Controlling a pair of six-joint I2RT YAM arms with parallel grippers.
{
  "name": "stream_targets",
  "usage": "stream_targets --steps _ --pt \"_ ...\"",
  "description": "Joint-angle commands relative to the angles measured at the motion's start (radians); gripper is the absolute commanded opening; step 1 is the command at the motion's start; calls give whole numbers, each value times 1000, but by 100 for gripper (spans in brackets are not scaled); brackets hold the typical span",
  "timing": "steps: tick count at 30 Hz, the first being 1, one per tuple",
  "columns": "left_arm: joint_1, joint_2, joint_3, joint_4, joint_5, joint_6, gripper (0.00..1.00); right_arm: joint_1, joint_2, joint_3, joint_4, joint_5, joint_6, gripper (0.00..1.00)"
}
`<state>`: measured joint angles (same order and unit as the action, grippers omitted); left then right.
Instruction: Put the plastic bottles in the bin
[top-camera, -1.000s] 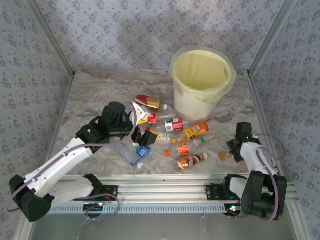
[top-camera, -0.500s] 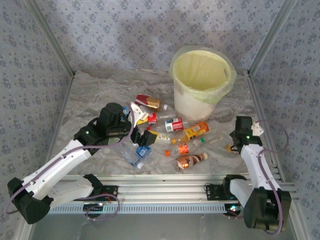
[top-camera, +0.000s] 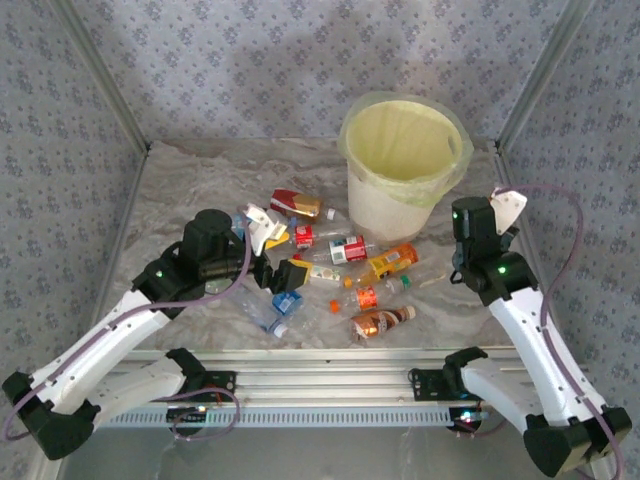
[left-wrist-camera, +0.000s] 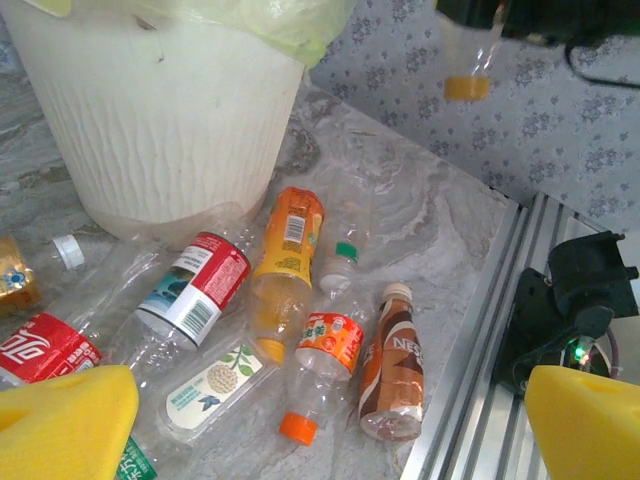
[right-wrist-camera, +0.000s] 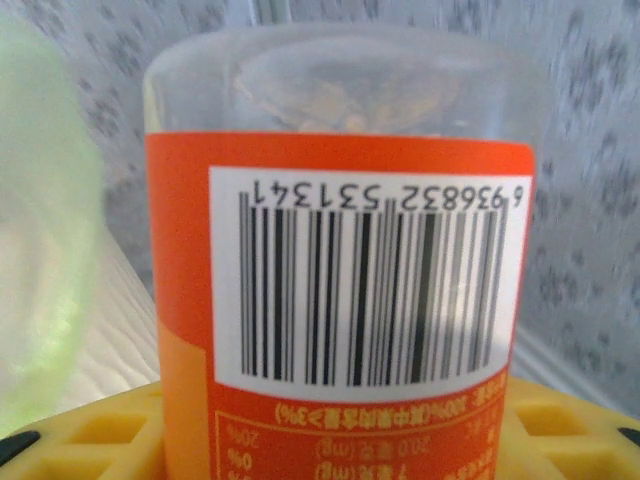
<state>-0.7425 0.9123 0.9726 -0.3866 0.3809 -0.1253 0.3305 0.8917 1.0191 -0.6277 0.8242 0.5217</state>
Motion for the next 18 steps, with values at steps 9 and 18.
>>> stream_targets --steps 9,18 --pt "-5 -24 17 14 -69 -34 100 151 122 321 167 75 -365 50" --pt "-5 -12 18 18 -72 -64 100 153 292 500 180 -213 -472 51"
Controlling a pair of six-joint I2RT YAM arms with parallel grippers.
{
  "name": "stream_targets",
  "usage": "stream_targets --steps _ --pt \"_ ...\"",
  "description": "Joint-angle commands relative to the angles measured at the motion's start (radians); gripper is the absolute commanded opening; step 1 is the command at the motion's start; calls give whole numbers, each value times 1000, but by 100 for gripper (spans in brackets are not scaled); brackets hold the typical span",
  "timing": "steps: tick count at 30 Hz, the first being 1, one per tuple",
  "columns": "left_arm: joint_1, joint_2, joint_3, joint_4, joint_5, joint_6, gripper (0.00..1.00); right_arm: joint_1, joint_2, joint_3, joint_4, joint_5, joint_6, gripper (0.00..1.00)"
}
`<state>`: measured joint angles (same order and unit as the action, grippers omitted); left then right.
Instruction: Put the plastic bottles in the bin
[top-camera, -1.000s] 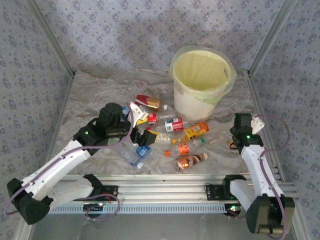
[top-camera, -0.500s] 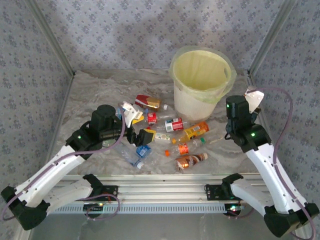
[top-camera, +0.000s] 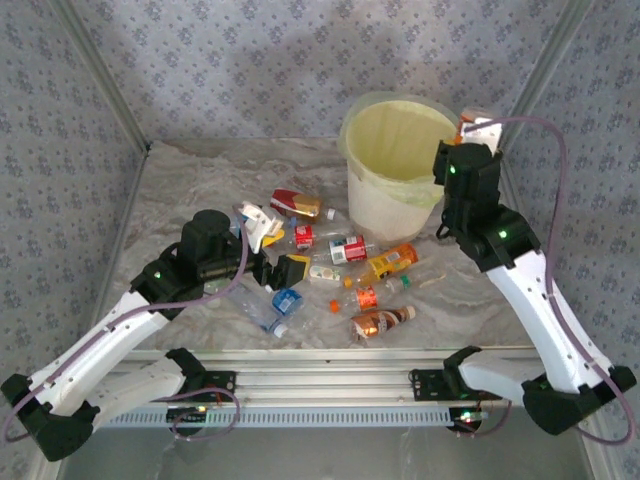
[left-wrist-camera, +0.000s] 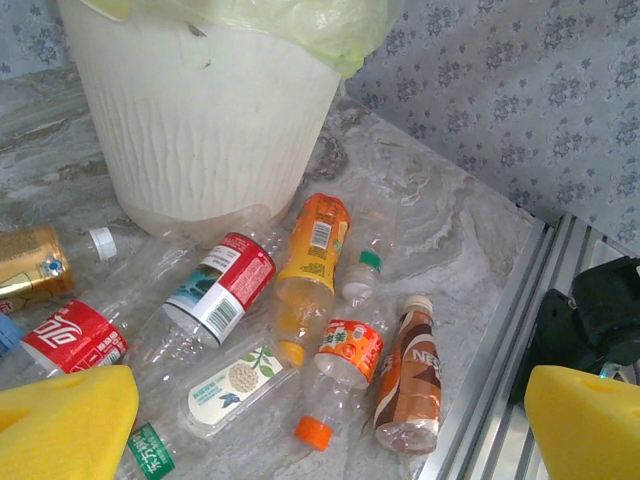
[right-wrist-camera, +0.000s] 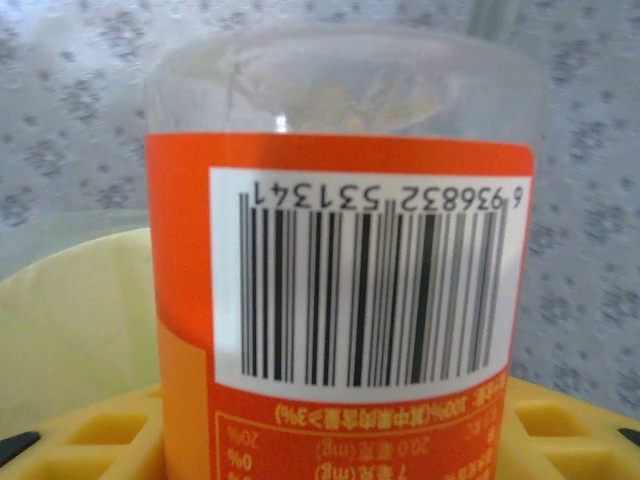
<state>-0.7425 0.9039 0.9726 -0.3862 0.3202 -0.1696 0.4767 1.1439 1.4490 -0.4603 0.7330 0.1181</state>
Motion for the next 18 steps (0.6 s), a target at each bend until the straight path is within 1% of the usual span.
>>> stream_targets --steps 1,7,12,14,18 --pt "-5 -3 18 18 -12 -24 100 5 64 96 -3 -151 -77 52" --pt "-5 0 24 15 -21 -36 100 -15 191 207 -66 -287 -106 51" --pt "-5 10 31 10 -28 -41 100 -75 285 288 -118 -395 -82 51" --pt "-6 20 34 11 -28 -46 100 -99 329 331 -151 -446 -72 50" --pt "-5 25 32 12 -30 -54 100 -127 425 435 -266 -497 -61 50"
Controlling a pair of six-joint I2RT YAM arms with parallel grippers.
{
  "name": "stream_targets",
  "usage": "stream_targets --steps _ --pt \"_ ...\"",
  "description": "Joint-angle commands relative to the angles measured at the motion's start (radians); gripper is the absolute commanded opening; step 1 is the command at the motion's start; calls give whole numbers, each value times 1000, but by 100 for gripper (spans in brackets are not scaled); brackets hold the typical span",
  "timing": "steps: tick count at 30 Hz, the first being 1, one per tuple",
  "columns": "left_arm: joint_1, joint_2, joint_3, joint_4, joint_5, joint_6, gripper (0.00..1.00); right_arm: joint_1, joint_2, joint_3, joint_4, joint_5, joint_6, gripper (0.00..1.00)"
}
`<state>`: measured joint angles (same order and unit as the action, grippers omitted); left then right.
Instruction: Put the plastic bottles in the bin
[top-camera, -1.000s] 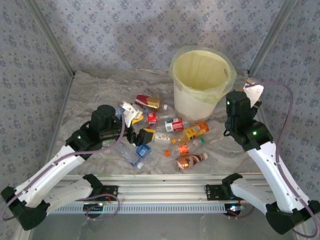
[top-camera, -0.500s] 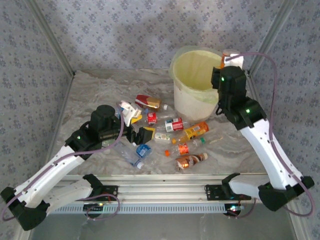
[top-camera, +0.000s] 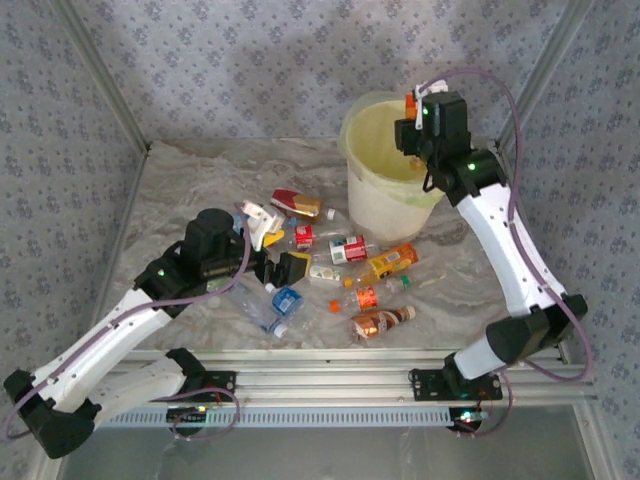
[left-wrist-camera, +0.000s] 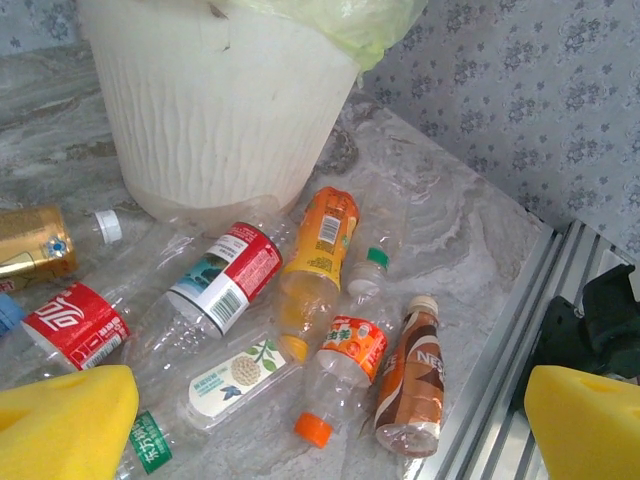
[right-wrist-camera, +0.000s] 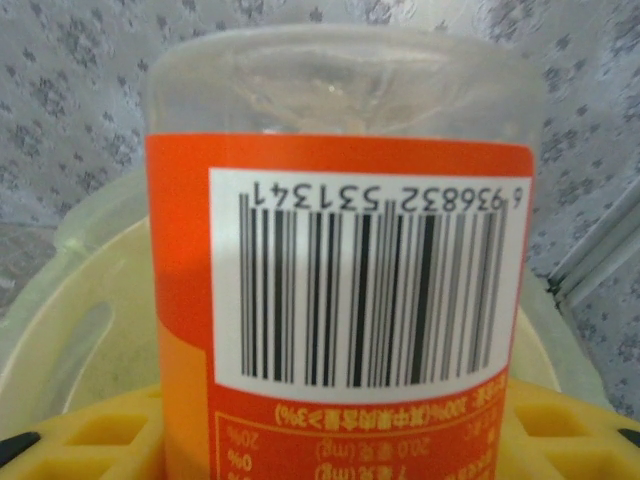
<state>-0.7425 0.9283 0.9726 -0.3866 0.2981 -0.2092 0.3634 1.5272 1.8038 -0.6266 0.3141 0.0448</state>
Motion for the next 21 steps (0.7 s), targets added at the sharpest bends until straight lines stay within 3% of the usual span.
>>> stream_targets --steps 1,14,21 --pt "-5 0 32 11 -11 -15 100 -15 58 97 -118 -87 16 50" --pt "-7 -9 45 -38 -61 -28 100 -44 313 316 -353 -187 42 48" --pt "-6 -2 50 -41 -61 -29 100 -67 405 350 -410 -232 69 48"
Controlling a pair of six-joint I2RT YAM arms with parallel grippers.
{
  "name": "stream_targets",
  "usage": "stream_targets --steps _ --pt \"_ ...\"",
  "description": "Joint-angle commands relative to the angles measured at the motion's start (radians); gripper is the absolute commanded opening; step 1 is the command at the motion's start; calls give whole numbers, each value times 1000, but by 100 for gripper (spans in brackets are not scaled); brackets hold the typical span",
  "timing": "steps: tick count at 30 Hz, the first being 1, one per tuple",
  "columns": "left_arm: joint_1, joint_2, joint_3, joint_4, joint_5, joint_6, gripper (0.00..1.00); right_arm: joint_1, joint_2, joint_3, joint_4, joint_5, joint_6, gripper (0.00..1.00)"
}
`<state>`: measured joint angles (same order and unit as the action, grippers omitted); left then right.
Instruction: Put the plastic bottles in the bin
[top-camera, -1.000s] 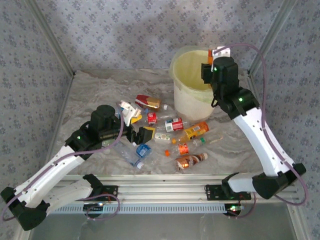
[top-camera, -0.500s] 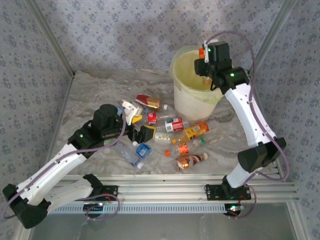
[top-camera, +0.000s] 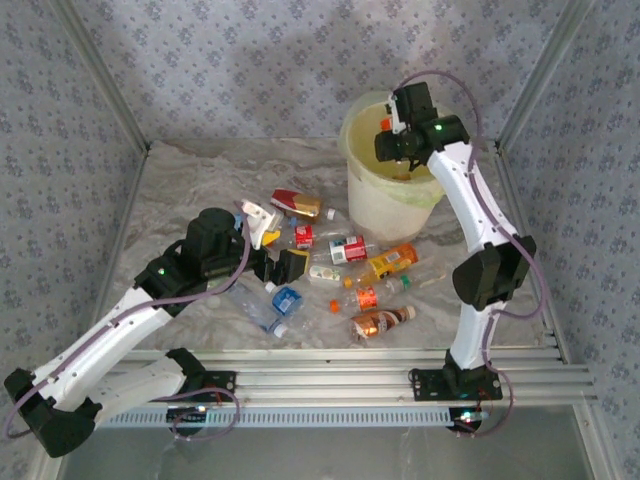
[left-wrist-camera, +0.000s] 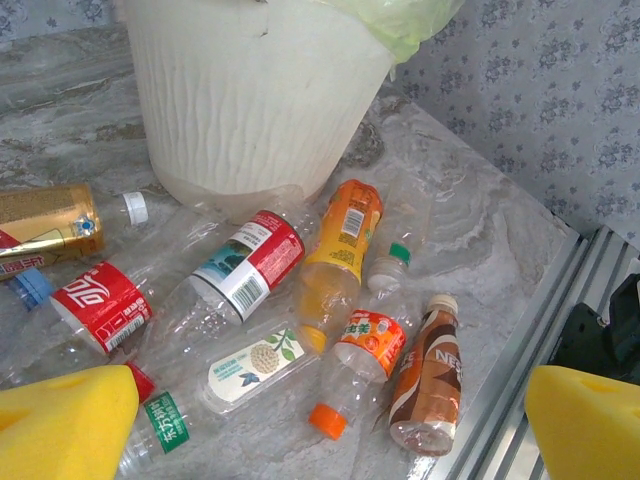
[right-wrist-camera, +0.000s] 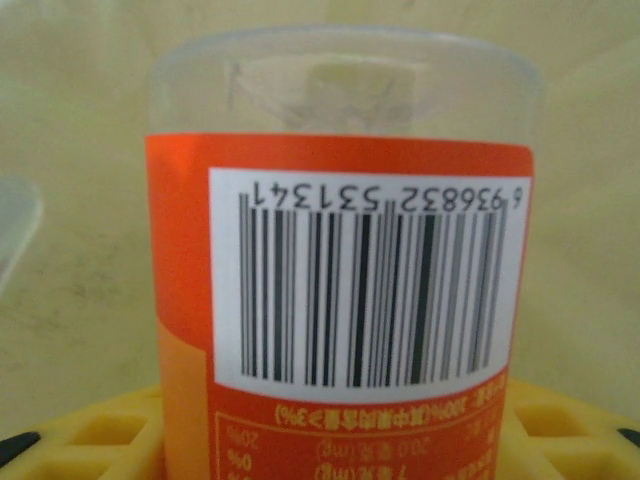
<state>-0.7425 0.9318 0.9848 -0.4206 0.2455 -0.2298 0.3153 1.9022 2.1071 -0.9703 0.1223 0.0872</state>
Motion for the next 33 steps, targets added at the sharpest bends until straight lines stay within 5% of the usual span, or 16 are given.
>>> stream_targets --steps 1,33 --pt "-5 -2 36 -9 -5 -9 100 -25 42 52 -73 -53 32 48" --pt "-6 -18 8 -13 -16 -39 100 -87 340 137 -214 -152 103 50"
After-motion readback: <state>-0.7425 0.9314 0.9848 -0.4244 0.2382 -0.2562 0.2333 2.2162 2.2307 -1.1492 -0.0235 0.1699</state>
